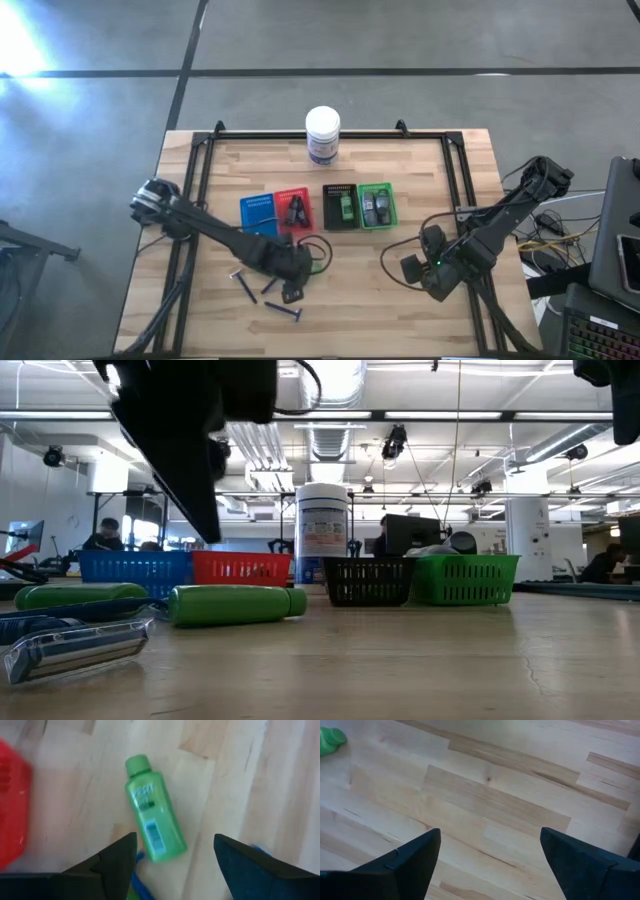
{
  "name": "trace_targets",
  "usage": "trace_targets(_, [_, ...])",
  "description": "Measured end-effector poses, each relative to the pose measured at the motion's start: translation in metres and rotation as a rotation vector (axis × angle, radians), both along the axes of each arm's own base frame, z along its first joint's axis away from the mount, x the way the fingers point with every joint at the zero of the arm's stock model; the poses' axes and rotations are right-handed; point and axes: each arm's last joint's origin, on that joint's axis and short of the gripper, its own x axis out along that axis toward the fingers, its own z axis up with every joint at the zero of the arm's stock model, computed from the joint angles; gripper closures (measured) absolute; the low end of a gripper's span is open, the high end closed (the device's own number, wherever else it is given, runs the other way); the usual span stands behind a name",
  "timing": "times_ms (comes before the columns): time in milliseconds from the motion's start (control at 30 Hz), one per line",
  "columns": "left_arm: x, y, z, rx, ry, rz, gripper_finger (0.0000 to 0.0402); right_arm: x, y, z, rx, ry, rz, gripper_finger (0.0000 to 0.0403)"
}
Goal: Pick & Place Travel size toiletries
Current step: Put the green shampoo into the black basket
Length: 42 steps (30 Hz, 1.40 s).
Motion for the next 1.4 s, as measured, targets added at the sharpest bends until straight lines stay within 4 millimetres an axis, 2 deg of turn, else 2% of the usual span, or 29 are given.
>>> trace_targets(167, [0.014,-0.002,-0.019,0.035,-0.018,-0.053,0.0130,0.000,0.000,-0.001,-0.002,0.004,0.005,0.0048])
trace_targets(267, [0.015,-0.003,-0.028,0.059,0.010,-0.064,0.0122,0.000,0.000,-0.001,-0.002,0.005,0.007,0.0044])
trace_targets(500, [0.014,0.001,-0.029,0.172,0.004,-0.040,0.0110,0.000,0.000,-0.001,-0.005,0.007,0.017,0.0056])
trace_targets(867, [0.024,0.003,-0.055,0.101,0.070,-0.035,0.0112,-0.002,-0.002,-0.006,-0.018,0.022,0.016,0.0074])
trace_targets(1133, [0.027,0.002,-0.063,0.091,0.084,-0.040,0.0113,-0.005,-0.002,-0.013,0.012,0.080,0.017,0.0052])
trace_targets(1267, [0.027,0.002,-0.062,0.082,0.081,-0.046,0.0131,-0.005,-0.002,-0.013,0.013,0.080,0.018,0.0043])
trace_targets(1400, [0.028,0.003,-0.058,0.074,0.056,-0.040,0.0178,-0.004,-0.002,-0.011,0.012,0.071,0.018,0.0045])
